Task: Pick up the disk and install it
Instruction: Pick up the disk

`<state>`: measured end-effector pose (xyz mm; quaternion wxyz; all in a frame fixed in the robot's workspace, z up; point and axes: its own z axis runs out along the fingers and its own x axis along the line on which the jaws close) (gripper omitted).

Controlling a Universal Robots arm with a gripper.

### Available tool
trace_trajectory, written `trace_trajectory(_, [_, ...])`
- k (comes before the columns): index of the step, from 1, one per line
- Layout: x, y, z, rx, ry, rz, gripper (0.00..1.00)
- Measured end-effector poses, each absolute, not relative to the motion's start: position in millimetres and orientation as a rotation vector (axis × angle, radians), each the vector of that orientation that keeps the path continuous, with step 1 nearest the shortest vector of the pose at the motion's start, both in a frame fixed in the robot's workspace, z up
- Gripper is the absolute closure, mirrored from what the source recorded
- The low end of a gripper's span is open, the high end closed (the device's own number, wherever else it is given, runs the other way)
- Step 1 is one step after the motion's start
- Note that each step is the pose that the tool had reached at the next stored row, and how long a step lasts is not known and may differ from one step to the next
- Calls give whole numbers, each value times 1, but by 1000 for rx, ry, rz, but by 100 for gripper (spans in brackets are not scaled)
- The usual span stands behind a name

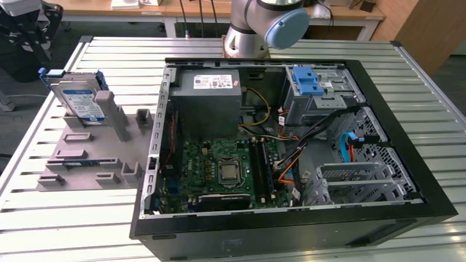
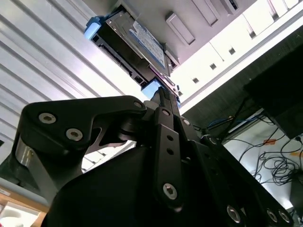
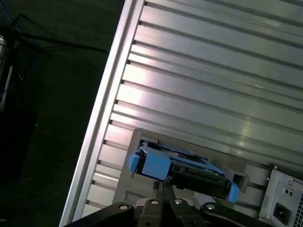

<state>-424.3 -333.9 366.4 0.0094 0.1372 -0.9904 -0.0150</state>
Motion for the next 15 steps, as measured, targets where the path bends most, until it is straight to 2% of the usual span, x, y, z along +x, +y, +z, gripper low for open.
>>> trace_trajectory(15, [-424,-334,366,668,-3054,-43,89])
